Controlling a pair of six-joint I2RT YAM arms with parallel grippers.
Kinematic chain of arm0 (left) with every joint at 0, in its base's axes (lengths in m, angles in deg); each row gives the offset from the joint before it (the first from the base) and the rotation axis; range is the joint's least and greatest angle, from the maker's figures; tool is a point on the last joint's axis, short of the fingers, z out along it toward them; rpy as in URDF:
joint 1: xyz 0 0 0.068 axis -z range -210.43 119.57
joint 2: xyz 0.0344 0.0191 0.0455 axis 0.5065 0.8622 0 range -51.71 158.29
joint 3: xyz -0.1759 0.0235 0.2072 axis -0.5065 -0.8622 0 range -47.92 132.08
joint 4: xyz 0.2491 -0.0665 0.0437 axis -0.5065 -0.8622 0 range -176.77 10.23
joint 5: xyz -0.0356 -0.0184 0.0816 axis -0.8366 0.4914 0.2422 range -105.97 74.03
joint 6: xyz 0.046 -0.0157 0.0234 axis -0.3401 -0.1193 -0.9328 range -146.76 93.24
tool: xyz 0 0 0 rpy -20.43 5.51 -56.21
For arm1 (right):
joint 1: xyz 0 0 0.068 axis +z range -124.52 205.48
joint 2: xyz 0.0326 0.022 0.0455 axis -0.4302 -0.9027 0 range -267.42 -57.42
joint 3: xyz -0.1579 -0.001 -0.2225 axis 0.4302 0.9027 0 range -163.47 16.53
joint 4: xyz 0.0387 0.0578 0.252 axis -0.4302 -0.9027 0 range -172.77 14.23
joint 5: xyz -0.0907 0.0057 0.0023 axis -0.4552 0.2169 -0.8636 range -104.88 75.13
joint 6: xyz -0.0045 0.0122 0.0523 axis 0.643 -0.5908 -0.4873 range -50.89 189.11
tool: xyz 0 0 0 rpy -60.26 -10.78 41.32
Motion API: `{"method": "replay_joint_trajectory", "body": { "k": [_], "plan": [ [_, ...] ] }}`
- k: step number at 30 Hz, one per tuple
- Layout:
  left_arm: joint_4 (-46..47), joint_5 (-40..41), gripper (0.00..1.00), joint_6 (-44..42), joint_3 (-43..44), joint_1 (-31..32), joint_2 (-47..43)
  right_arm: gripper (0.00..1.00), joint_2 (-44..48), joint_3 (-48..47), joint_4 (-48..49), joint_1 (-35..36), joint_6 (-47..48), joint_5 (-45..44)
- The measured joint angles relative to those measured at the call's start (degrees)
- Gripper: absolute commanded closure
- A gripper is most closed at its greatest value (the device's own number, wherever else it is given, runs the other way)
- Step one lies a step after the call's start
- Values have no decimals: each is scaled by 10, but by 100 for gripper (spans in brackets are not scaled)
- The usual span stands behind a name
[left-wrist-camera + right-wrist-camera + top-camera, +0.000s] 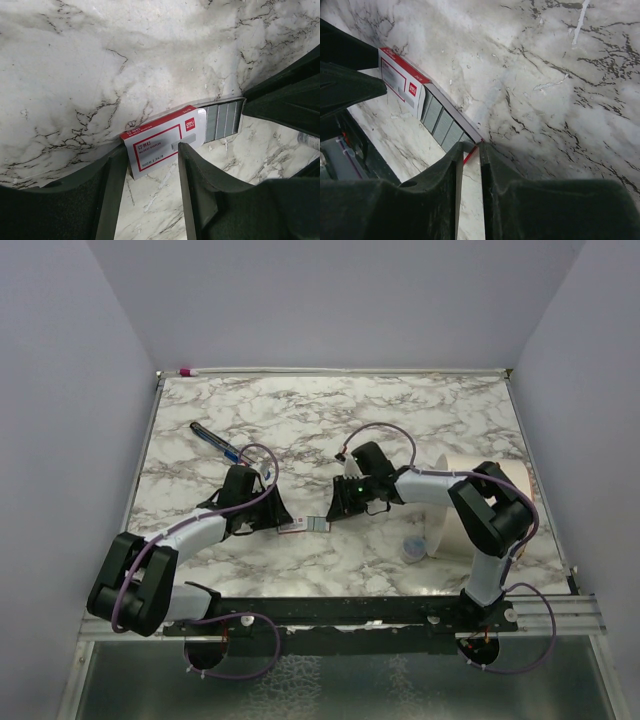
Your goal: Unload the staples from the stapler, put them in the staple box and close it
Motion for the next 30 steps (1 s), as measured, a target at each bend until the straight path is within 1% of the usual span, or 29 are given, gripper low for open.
{"method": "replay_joint_trajectory", "body": {
  "k": [1, 6, 9, 11, 12, 15, 18, 22, 25, 28, 30],
  "plan": [
    [0, 0, 51, 0, 2, 0, 2, 75, 0, -3, -6, 0, 5, -3],
    [0, 7, 46, 1, 5, 2, 3, 50, 8, -28, -50, 1, 66, -23],
    [-11, 17, 45, 0, 5, 2, -7, 44, 17, -46, -78, 1, 118, -26],
    [-23, 23, 36, 0, 5, 2, -16, 38, 15, -68, -96, 1, 147, -23],
    [-26, 25, 34, 0, 5, 2, -18, 34, 9, -87, -109, 1, 167, -13],
    [-34, 26, 33, 1, 5, 2, -27, 27, -7, -122, -108, 1, 210, 28],
    [-45, 26, 32, 5, -1, 2, -49, 23, -12, -123, -92, 3, 258, 78],
    [-45, 22, 33, 19, -14, 2, -71, 23, -13, -116, -69, 15, 334, 101],
    [-42, 17, 36, 27, -17, 2, -63, 22, -12, -100, -46, 22, 394, 112],
    [-29, 12, 37, 32, -15, 2, -43, 22, -5, -60, -20, 33, 461, 117],
    [-18, 10, 37, 34, -12, 2, -34, 22, -2, -40, -8, 40, 489, 116]
  ]
}}
